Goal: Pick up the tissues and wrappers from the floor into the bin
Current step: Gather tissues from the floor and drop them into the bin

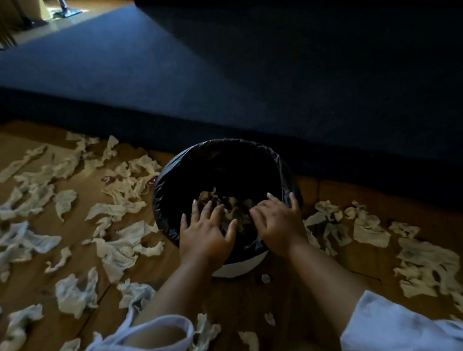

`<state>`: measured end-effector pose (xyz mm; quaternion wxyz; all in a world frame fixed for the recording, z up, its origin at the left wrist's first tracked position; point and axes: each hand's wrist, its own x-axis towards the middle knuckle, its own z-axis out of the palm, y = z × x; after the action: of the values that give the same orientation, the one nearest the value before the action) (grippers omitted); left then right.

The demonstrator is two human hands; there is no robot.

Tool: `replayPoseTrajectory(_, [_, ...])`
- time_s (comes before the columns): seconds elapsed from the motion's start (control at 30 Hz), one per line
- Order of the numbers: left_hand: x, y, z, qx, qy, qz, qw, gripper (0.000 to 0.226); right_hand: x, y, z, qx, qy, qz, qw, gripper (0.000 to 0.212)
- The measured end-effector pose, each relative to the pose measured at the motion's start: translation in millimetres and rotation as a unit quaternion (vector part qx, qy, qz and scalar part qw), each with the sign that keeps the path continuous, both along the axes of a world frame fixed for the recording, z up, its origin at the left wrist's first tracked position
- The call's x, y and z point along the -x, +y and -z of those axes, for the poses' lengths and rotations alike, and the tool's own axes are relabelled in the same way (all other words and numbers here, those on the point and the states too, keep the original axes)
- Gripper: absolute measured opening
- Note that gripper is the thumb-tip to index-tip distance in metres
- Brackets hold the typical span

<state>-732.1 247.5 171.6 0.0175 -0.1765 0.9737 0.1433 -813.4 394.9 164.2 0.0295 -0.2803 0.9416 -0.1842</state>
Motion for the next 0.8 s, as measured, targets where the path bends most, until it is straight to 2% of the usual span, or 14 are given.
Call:
replayPoseTrajectory(0.13, [7, -4, 3, 0.005, 0.035, 0.01, 0.999, 0.059, 9, -4, 4, 0.028, 0.018, 0.018, 0.999, 0.054])
replayPoseTrajectory(0.27, [10, -9, 7, -0.004, 0.039, 0.028, 0.999, 0.059, 12, -7, 2, 0.023, -0.002, 0.03, 0.999, 0.057])
replayPoseTrajectory(0.43, [18, -15, 7, -0.008, 0.045, 0.046, 0.998, 0.058, 3, -12, -8, -0.019, 0.003, 0.097, 0.995, 0.042])
replayPoseTrajectory(0.63, [32, -16, 4, 0.013, 0.07, 0.066, 0.995, 0.058, 9, -17, -4, -0.048, -0.033, 0.181, 0.982, 0.048])
replayPoseTrajectory(0.8, [45, -9, 5, 0.016, 0.083, 0.078, 0.993, 0.059, 20, -9, -4, -0.026, -0.05, 0.18, 0.982, 0.047])
